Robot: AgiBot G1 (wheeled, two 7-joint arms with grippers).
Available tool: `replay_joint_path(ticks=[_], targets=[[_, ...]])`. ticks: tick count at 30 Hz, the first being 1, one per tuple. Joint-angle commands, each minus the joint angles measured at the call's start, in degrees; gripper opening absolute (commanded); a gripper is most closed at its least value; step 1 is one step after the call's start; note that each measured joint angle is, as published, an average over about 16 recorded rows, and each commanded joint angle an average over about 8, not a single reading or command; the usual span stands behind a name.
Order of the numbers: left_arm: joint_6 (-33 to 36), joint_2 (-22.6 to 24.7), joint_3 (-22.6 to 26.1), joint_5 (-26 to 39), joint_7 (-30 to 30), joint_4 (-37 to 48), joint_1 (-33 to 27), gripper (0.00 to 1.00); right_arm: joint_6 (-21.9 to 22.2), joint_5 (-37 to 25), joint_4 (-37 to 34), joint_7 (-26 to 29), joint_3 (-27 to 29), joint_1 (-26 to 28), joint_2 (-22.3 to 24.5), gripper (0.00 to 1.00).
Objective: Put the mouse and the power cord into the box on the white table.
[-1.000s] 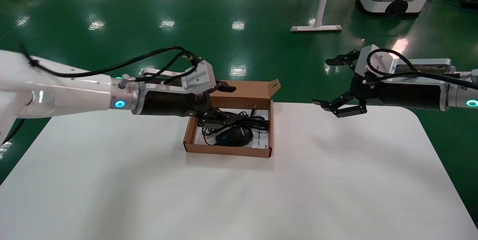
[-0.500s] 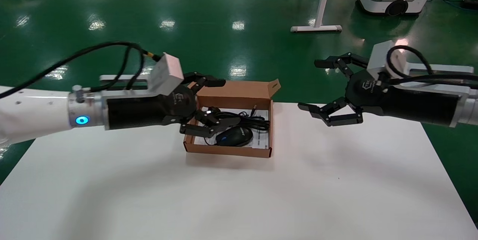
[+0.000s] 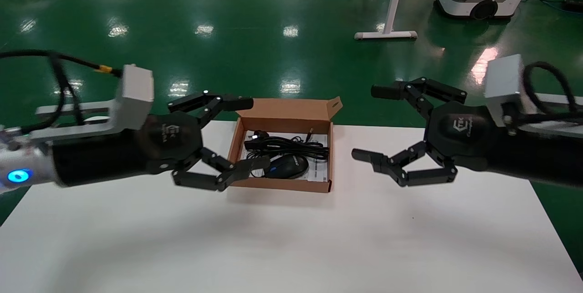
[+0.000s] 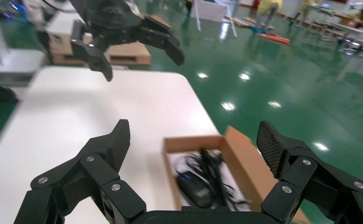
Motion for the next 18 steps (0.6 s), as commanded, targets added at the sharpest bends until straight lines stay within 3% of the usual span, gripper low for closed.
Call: replay_joint_path(ticks=[1, 18], targets=[[0.69, -1.42, -1.21, -1.35, -1.07, -2.21, 1.44, 1.00, -0.46, 1.22, 2.35, 1.65, 0.92, -1.45, 0.77, 1.00], [5.69, -11.57, -9.94, -11.15, -8.60, -18.16, 11.78, 1.00, -3.62, 9.86, 19.03, 12.89, 7.33, -11.69, 6.10, 1.00]])
